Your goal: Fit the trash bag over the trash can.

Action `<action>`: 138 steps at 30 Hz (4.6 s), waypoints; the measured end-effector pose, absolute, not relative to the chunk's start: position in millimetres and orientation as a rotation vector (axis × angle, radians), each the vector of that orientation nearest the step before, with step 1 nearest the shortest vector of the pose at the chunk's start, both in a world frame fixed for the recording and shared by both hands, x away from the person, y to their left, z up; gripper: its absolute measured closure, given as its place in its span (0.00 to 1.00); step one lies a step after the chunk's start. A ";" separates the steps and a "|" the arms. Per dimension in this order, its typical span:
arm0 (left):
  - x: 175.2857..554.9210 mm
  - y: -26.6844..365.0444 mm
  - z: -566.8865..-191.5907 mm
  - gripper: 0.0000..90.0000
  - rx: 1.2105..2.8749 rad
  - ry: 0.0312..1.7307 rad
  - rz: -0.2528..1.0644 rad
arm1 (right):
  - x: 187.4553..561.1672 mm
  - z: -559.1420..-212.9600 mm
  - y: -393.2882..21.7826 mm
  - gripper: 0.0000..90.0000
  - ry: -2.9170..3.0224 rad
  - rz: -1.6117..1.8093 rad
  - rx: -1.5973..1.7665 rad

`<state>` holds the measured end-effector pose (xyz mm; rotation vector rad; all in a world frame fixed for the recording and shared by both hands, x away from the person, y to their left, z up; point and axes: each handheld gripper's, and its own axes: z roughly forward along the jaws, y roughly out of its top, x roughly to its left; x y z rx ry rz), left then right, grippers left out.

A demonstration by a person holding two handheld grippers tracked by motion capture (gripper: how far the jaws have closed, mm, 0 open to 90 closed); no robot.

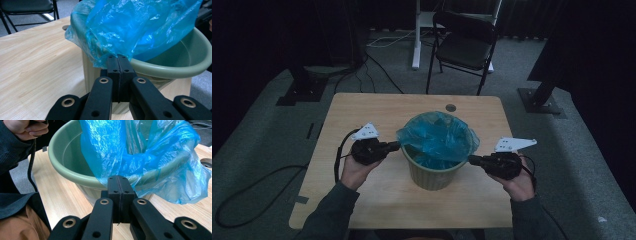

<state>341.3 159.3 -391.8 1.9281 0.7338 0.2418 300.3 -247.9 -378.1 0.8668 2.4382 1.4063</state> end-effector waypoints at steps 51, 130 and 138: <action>322.8 185.7 -418.9 0.73 1.933 0.816 0.274 | 285.3 -380.4 -242.7 0.80 2.528 1.417 0.773; 329.8 189.4 -424.6 0.81 1.904 0.838 0.213 | 295.7 -387.8 -242.5 0.80 2.671 1.503 0.760; 336.7 184.8 -401.6 0.72 1.844 0.819 0.238 | 298.6 -371.8 -258.5 0.79 2.548 1.554 0.805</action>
